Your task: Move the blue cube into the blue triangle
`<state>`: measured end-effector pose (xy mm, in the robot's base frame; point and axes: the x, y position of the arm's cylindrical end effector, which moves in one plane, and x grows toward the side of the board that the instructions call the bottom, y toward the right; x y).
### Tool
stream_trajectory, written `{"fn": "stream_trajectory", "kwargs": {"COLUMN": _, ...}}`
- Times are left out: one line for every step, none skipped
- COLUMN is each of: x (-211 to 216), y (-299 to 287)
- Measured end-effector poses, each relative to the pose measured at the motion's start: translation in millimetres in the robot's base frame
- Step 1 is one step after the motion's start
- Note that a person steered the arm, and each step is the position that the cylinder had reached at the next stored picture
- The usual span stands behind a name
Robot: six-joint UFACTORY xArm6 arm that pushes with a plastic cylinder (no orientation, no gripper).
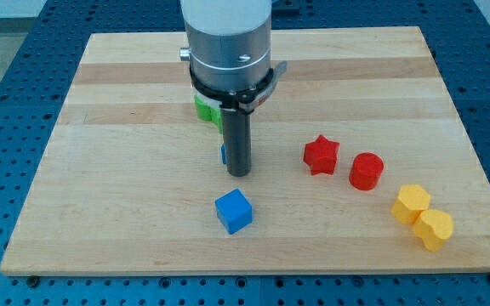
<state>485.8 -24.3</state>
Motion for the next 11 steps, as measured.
{"fn": "stream_trajectory", "kwargs": {"x": -19.8, "y": -14.1}}
{"fn": "stream_trajectory", "kwargs": {"x": -31.4, "y": -30.7}}
{"fn": "stream_trajectory", "kwargs": {"x": -26.5, "y": -46.4}}
{"fn": "stream_trajectory", "kwargs": {"x": 11.1, "y": -85.2}}
{"fn": "stream_trajectory", "kwargs": {"x": 73.8, "y": -113.3}}
{"fn": "stream_trajectory", "kwargs": {"x": 130.5, "y": -98.6}}
{"fn": "stream_trajectory", "kwargs": {"x": 133.2, "y": -82.7}}
{"fn": "stream_trajectory", "kwargs": {"x": 132.8, "y": -40.5}}
{"fn": "stream_trajectory", "kwargs": {"x": 132.8, "y": -10.1}}
{"fn": "stream_trajectory", "kwargs": {"x": 132.7, "y": -3.1}}
{"fn": "stream_trajectory", "kwargs": {"x": 109.9, "y": -3.8}}
